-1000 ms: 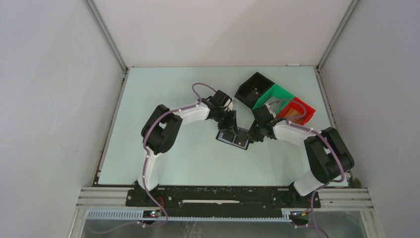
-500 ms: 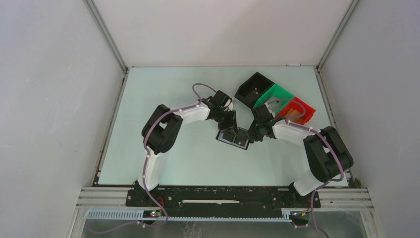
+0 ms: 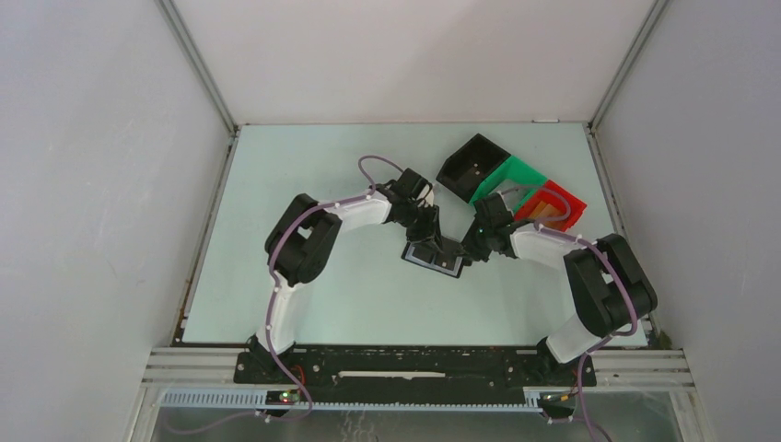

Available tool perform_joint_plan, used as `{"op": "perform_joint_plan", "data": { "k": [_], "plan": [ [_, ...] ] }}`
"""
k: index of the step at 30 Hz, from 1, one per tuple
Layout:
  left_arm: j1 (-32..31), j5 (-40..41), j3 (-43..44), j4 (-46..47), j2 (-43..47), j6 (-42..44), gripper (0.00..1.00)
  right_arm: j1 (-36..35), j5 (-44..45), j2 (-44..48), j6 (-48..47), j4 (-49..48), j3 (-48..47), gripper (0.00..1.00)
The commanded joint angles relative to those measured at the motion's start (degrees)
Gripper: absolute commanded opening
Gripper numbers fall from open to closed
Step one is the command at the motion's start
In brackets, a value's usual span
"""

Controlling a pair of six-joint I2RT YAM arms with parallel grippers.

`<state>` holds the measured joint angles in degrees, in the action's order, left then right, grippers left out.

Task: Take the credit cards out of the card holder
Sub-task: Remove the credit card from the card holder.

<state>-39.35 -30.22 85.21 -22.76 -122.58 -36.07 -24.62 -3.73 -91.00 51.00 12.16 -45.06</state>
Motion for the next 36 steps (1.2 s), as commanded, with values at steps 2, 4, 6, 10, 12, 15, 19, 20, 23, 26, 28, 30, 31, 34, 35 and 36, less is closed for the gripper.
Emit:
{"op": "perform_joint_plan", "data": {
  "k": [2,4,6,10,12,15,19,20,23,26,28,30,31,34,35,36],
  "plan": [
    [0.08,-0.14,-0.18,1.34,-0.29,-0.14,0.3,0.61,-1.43,-2.13,0.83,-2.41,2.37,0.24],
    [0.13,-0.37,-0.66,1.93,-0.13,-0.43,0.26,0.63,-1.63,-2.37,0.93,-2.65,2.43,0.23],
    [0.09,-0.53,-1.07,2.42,0.04,-0.78,0.18,0.61,-1.72,-2.42,0.87,-2.75,2.44,0.23],
    [0.29,0.0,-1.7,2.55,0.98,-0.84,0.04,0.77,-1.4,-2.56,0.85,-2.48,2.43,0.23],
    [0.57,0.25,-2.19,2.57,1.7,-0.84,0.0,0.87,-1.25,-2.88,0.85,-2.27,2.45,0.23],
    [1.15,0.31,-3.29,2.96,2.89,-0.77,0.0,0.89,-0.88,-3.66,0.85,-2.02,2.47,0.22],
    [2.26,0.12,-4.9,3.49,4.44,-0.67,0.0,1.05,-0.07,-4.88,0.93,-1.5,2.52,0.22],
    [2.59,0.03,-5.42,3.73,4.87,-0.73,0.0,1.11,-0.01,-5.22,0.9,-1.44,2.56,0.22],
    [3.46,-0.57,-6.52,4.34,5.62,-0.73,0.0,1.4,0.03,-5.73,1.18,-2.04,3.35,0.21],
    [4.14,-1.33,-7.64,4.95,6.15,-0.82,0.0,1.67,0.11,-6.03,1.23,-2.23,3.89,0.21],
    [4.43,-1.5,-8.13,5.22,6.45,-0.77,0.0,1.83,0.19,-6.08,1.29,-2.23,4.17,0.21],
    [4.69,-1.73,-8.44,5.27,6.64,-0.63,0.0,1.93,0.3,-6.1,1.23,-2.22,4.22,0.21],
    [4.81,-1.89,-8.65,5.3,6.76,-0.58,0.0,2.02,0.38,-6.14,1.21,-2.15,4.19,0.21],
    [5.03,-2.32,-9.06,5.36,7.18,-0.19,0.02,2.24,0.39,-6.21,1.21,-2.01,4.2,0.2],
    [5.06,-2.41,-9.21,5.41,7.18,-0.14,0.06,2.29,0.39,-6.21,1.16,-2.14,4.19,0.2],
    [5.08,-2.78,-9.23,5.55,7.18,-0.14,0.08,2.37,0.27,-6.28,1.12,-2.11,4.19,0.2]
  ]
}}
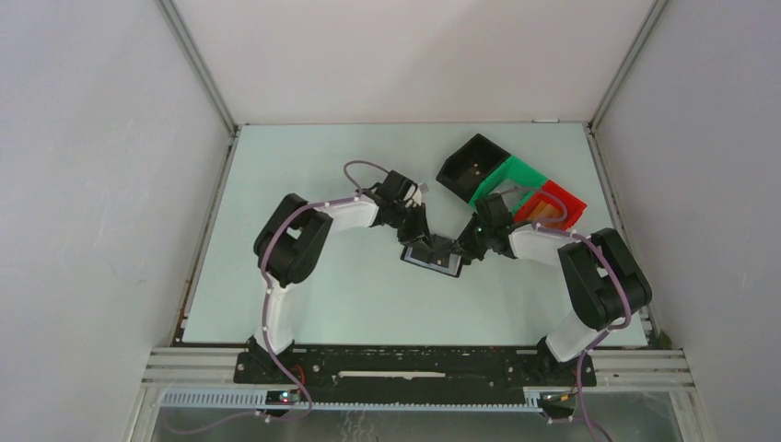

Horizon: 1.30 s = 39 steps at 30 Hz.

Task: Take the credit cards out of the card holder
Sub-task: Remove the credit card from the card holder.

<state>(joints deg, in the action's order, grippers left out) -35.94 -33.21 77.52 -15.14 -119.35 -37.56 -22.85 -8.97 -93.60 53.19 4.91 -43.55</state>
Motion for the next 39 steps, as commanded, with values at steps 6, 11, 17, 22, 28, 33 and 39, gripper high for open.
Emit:
{"op": "perform_joint_plan", "data": {
  "k": [6,11,17,22,28,33,39],
  "plan": [
    [1.67,-1.59,-2.91,0.96,4.35,-0.49,0.15,0.7,5.28,-3.87,-1.16,4.97,2.68,0.2],
    [1.82,-3.16,-4.43,4.32,4.94,-2.57,0.2,0.74,5.28,-3.96,-1.16,4.9,2.68,0.2],
    [1.84,-4.82,-5.19,6.44,4.29,-3.59,0.19,0.79,5.28,-3.96,-1.16,4.8,2.68,0.2],
    [1.84,-4.41,-5.36,6.38,3.55,-3.49,0.25,0.76,5.19,-3.87,-1.16,4.79,2.72,0.2],
    [1.58,-4.52,-4.92,6.35,2.51,-3.56,0.25,0.74,5.03,-3.8,-1.11,4.63,2.69,0.2],
    [1.16,-5.09,-4.66,6.61,1.43,-3.57,0.24,0.79,5.02,-3.69,-1.0,4.74,2.68,0.2],
    [0.94,-5.11,-4.7,6.8,0.88,-3.66,0.21,0.86,5.06,-3.58,-1.0,4.81,2.68,0.2]
  ]
}}
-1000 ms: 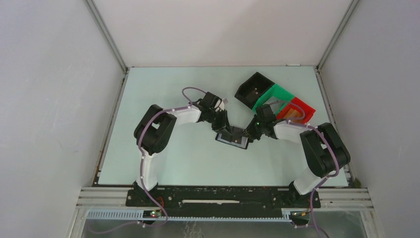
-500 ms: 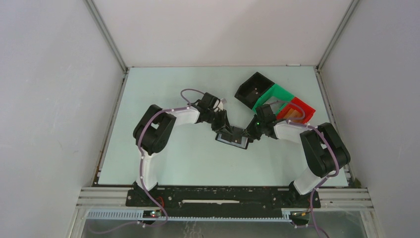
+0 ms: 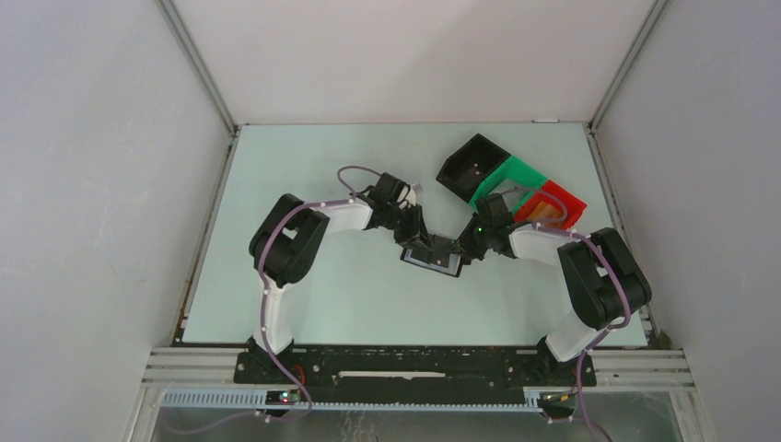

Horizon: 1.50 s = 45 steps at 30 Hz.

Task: Take the credit cards out of the card holder
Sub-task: Remove the credit card from the card holder.

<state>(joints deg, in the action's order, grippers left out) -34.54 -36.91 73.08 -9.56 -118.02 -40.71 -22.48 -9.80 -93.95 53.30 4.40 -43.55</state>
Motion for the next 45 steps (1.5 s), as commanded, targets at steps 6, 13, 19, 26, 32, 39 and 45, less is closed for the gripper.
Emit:
{"op": "perform_joint_plan", "data": {
  "k": [6,13,19,26,32,39,45],
  "plan": [
    [-0.58,-1.34,-0.3,1.23,-0.55,-0.6,0.08,0.51,5.94,-3.17,-1.09,5.42,2.68,0.2],
    [-0.36,-0.16,-0.39,0.22,0.87,0.19,0.0,0.51,6.24,-3.17,-1.09,5.83,2.68,0.2],
    [0.98,0.65,-1.11,-0.84,2.39,1.1,0.0,0.73,6.43,-2.43,-0.97,6.1,3.21,0.21],
    [2.08,1.03,-2.56,-0.92,4.21,1.59,0.0,1.39,6.07,0.06,-0.57,6.28,4.67,0.21],
    [2.38,0.97,-2.65,-1.85,4.74,2.29,0.0,1.43,5.77,4.95,-0.48,7.79,4.62,0.25],
    [2.56,0.7,-2.61,-2.11,5.32,2.56,0.0,1.56,4.7,11.1,-0.99,7.93,4.62,0.3],
    [2.55,0.14,-1.98,-2.26,5.57,2.61,0.0,-0.37,2.63,11.66,-1.85,4.22,3.72,0.28]
  ]
}}
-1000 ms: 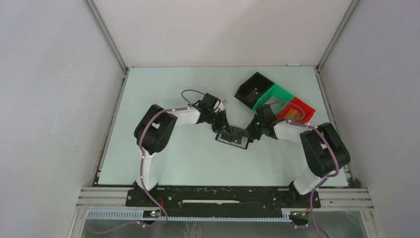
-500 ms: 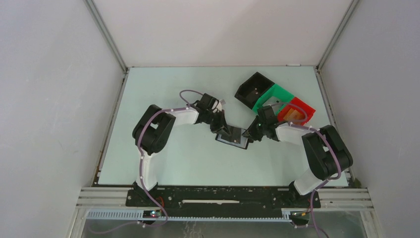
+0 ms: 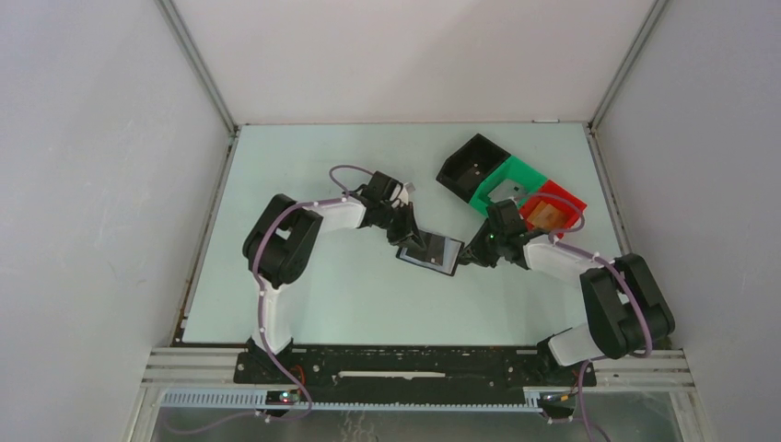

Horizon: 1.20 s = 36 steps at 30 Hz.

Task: Take the credit cards out of the card holder
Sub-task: Remove the credit card from the card holder.

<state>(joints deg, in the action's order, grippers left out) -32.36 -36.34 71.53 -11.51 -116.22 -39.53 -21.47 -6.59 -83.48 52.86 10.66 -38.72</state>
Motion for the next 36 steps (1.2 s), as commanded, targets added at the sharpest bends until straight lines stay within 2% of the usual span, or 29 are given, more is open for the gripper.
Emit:
{"op": "perform_joint_plan", "data": {
  "k": [1,7,16,27,32,36],
  "plan": [
    [0.37,-0.56,-0.35,-0.32,3.72,1.39,0.0,-1.98,-0.76,1.02,-1.72,-2.41,-1.5,0.27],
    [0.38,-1.62,0.3,-0.36,3.02,1.38,0.0,-5.5,-0.47,-1.37,-2.28,-4.24,-4.01,0.26],
    [0.37,-2.38,2.2,-2.94,1.4,3.02,0.0,-5.9,0.0,-8.62,0.0,-6.69,-4.63,0.22],
    [0.61,-2.67,9.3,-10.89,-2.32,7.5,0.0,-5.77,3.48,-14.49,1.29,-2.11,-4.56,0.11],
    [1.17,-2.82,10.67,-12.26,-3.26,8.42,0.0,-5.37,5.16,-15.0,1.13,-0.67,-4.61,0.01],
    [1.8,-2.66,11.37,-13.04,-3.71,9.05,0.0,-4.72,5.7,-15.75,0.79,0.28,-4.57,0.0]
  ]
}}
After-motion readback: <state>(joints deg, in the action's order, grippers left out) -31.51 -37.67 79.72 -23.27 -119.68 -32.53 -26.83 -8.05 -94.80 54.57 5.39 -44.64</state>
